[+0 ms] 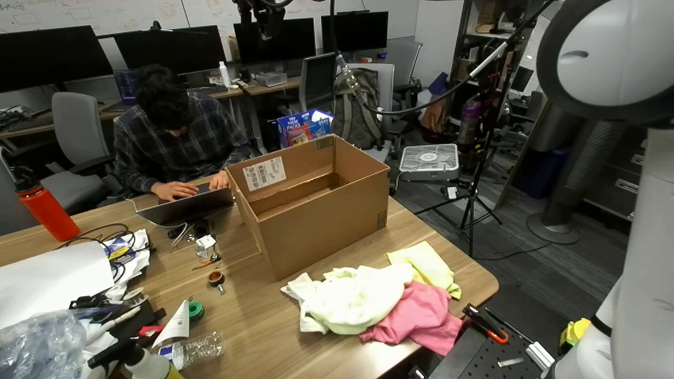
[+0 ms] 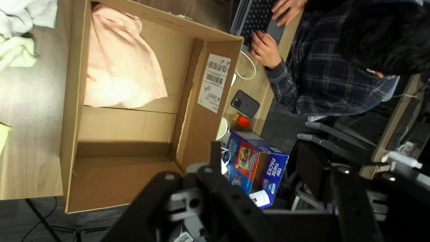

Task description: Put the peach colored shirt in the box

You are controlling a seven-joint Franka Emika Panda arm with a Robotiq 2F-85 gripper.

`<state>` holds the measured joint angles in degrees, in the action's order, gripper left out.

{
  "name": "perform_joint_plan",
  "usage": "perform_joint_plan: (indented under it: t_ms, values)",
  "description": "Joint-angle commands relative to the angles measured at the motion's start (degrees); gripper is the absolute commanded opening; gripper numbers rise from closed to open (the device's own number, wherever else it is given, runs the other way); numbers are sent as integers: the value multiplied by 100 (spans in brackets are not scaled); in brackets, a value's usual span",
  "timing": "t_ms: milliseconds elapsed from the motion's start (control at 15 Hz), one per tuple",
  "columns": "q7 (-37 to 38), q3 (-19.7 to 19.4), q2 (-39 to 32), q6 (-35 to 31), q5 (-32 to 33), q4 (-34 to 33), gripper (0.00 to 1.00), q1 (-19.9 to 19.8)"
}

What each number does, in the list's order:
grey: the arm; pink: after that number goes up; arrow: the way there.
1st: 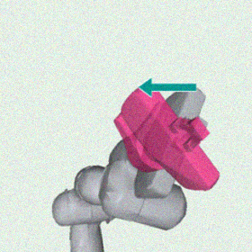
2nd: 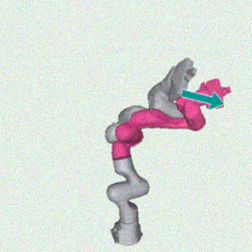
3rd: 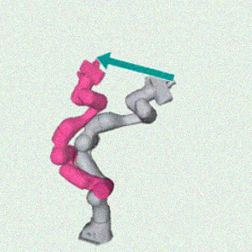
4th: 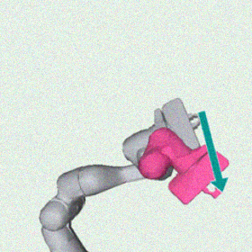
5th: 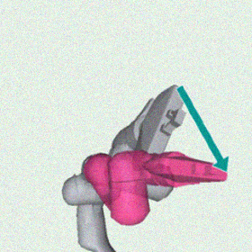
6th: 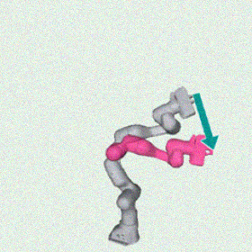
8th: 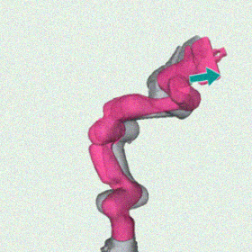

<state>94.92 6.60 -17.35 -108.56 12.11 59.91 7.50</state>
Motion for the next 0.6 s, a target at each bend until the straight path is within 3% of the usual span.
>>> perform_joint_plan:
  t_ms: [0,133,533]
  values:
    - [-651,161,6,461,-374,-191,92,-63]
    - [-1020,193,127,706,-473,-44,100,-74]
    - [-2374,156,877,1635,-555,681,100,-232]
